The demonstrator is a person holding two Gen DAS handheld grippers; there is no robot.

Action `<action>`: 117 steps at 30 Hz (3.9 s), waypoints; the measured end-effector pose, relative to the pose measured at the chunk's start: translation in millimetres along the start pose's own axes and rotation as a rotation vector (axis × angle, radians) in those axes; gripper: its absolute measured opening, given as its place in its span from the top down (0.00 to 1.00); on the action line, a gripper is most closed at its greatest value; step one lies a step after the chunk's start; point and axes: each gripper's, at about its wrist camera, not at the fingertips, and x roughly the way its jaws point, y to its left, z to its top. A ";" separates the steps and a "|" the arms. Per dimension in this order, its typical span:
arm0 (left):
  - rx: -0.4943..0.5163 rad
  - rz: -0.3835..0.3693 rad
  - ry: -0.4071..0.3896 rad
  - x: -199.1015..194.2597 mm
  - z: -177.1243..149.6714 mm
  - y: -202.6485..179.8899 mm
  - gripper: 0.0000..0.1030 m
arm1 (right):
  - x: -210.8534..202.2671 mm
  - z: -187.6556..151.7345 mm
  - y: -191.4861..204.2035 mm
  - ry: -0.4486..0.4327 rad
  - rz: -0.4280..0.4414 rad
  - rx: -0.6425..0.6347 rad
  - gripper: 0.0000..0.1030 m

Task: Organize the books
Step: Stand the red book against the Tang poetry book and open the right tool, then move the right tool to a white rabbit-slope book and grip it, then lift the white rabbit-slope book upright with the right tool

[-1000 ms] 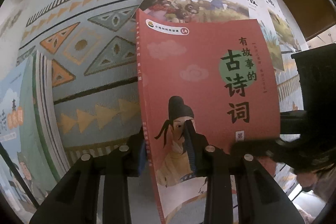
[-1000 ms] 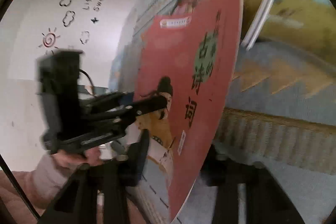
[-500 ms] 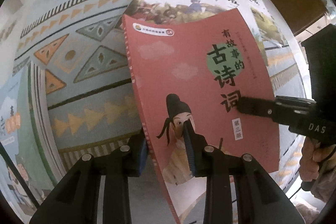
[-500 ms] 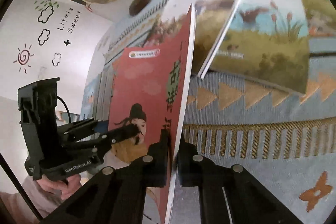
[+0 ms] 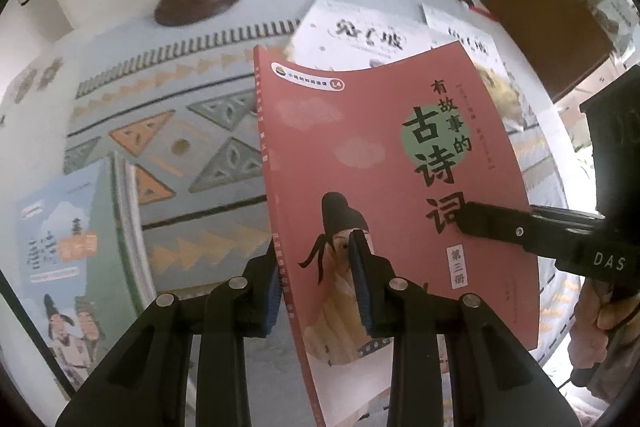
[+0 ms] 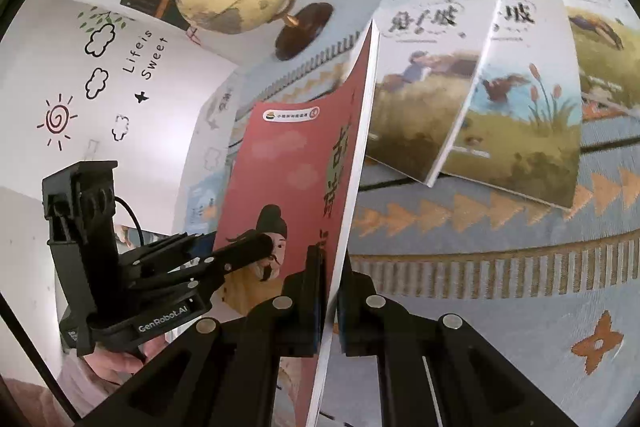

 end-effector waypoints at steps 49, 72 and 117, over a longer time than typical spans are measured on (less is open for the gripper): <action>-0.387 0.106 -0.063 -52.0 -92.2 256.6 0.70 | 209.8 -12.7 176.5 0.139 0.022 -0.020 0.89; -0.318 0.191 -0.091 -58.7 -14.7 188.3 0.62 | 76.6 20.4 56.0 -0.087 -0.030 0.205 0.81; 0.096 -0.195 0.193 79.4 9.7 -56.8 0.49 | -63.3 -9.9 -126.9 -0.106 -0.141 0.364 0.53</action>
